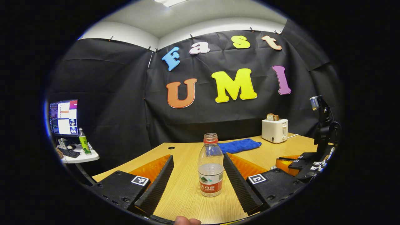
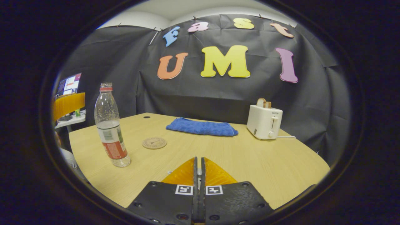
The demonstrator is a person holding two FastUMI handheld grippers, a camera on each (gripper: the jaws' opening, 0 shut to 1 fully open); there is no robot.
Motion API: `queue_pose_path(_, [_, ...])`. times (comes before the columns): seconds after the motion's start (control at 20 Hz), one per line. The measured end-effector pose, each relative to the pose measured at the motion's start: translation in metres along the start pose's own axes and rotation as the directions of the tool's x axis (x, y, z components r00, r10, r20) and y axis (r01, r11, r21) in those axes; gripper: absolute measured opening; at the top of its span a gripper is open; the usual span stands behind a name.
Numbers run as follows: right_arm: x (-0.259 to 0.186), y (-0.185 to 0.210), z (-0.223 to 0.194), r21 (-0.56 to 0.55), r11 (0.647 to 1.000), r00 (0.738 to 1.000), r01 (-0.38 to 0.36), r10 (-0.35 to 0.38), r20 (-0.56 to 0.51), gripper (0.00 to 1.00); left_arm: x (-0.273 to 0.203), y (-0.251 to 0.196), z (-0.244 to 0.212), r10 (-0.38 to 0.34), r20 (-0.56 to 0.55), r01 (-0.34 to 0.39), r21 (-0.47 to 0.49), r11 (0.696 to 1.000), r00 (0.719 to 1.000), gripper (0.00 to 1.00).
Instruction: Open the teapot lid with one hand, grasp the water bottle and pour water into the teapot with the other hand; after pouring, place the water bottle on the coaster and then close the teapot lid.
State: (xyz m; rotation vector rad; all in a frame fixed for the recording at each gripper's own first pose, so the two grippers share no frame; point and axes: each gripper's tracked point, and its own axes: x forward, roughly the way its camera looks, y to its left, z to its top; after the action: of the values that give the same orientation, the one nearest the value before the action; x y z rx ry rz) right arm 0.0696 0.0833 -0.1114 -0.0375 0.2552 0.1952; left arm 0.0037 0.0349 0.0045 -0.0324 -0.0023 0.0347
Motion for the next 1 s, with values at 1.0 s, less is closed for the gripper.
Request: queue_pose_path(1.0, [-0.061, -0.045, 0.037, -0.003, 1.000, 0.998, 0.021, -0.021, 0.065, 0.00, 0.020, -0.034, -0.119, -0.165, -0.323, 0.147, -0.081, 0.986, 0.932, 1.00])
